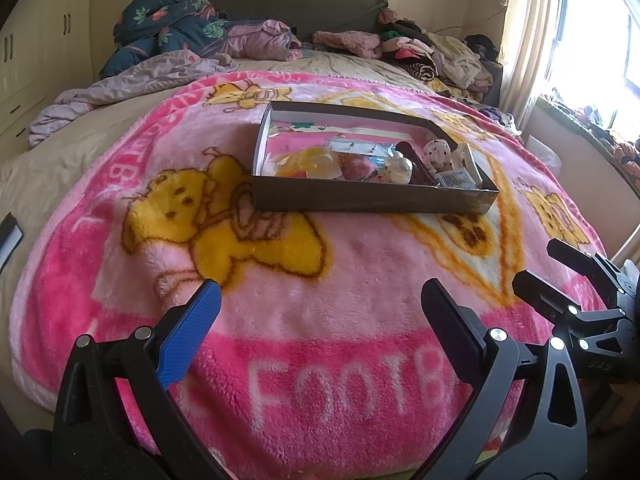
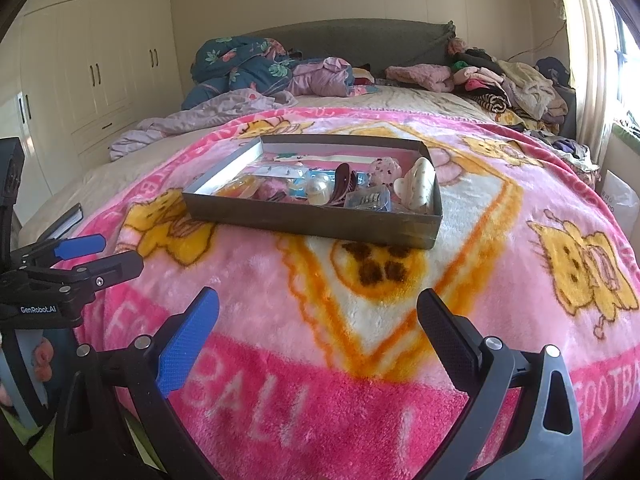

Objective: Organize jewelry

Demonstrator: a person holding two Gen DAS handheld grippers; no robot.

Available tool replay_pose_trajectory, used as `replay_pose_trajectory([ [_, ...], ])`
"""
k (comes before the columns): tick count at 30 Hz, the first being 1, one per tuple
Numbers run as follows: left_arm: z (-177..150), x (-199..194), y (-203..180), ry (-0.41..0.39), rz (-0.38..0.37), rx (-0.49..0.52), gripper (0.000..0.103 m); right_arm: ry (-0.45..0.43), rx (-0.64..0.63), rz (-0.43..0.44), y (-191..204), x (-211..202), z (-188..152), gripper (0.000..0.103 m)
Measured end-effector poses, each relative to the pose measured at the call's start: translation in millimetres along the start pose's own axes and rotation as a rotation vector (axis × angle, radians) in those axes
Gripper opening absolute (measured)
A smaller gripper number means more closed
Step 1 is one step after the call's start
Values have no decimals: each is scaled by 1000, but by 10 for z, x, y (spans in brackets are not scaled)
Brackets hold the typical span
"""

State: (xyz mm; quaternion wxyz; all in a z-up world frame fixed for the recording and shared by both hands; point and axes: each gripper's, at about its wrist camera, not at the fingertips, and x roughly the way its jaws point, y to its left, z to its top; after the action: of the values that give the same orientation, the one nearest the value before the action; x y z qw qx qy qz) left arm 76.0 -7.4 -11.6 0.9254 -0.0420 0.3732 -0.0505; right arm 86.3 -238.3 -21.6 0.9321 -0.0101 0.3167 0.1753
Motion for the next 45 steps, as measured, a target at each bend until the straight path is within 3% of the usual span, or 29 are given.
replay_pose_trajectory([
  [45, 30, -65, 31, -3, 20, -1, 92, 2, -1, -1, 4, -2, 5, 97],
])
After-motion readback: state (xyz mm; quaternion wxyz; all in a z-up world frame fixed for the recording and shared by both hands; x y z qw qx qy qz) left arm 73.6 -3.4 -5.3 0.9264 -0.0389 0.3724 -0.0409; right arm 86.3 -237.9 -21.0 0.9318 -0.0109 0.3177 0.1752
